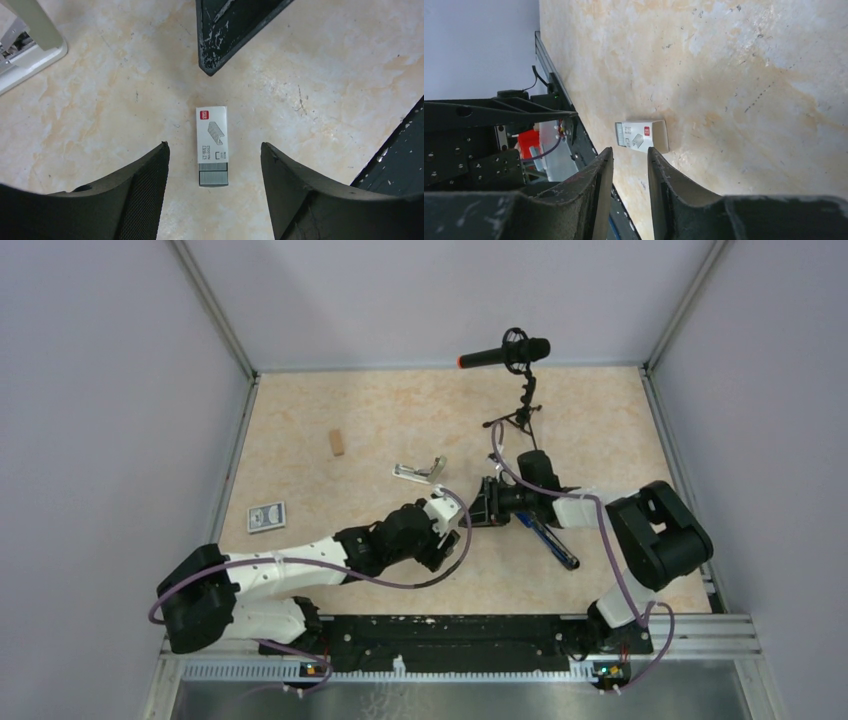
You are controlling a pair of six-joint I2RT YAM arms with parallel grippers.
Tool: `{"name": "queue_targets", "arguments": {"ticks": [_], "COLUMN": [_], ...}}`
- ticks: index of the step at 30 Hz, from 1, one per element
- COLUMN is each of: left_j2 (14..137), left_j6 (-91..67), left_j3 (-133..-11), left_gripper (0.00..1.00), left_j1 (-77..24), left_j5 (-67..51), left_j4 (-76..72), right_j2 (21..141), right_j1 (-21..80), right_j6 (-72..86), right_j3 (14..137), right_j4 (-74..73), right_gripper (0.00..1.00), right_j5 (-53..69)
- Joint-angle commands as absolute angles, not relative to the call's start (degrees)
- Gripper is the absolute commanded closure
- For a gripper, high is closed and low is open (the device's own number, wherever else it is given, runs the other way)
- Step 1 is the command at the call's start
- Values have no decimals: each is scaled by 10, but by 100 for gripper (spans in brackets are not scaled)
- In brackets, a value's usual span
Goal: Load the staples into the stapler
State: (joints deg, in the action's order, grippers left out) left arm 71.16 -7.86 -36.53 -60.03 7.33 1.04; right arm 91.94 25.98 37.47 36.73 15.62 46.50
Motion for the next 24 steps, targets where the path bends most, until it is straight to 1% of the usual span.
{"name": "queue_targets", "arguments": {"ticks": [1,7,9,17,24], "left_j2": [711,763,776,792,818], "left_j6": [-74,-95,-102,-113,-110], "left_j3": [-345,-377,-377,-365,-366], "left_gripper": [28,27,27,25,29], "left_j1": [-599,-598,-598,-597,-595], "left_j5": [69,58,64,63,67], "left_j4": [27,69,76,63,51], "right_j2": [956,1000,1012,1035,1057], "right_j1": [262,264,265,276,297], "right_j6": [359,348,349,338,336], "right_j3": [402,427,430,433,438], "right_j4": [179,172,175,172,178], "right_gripper": [69,69,67,67,68], "right_j5": [488,493,495,508,514]}}
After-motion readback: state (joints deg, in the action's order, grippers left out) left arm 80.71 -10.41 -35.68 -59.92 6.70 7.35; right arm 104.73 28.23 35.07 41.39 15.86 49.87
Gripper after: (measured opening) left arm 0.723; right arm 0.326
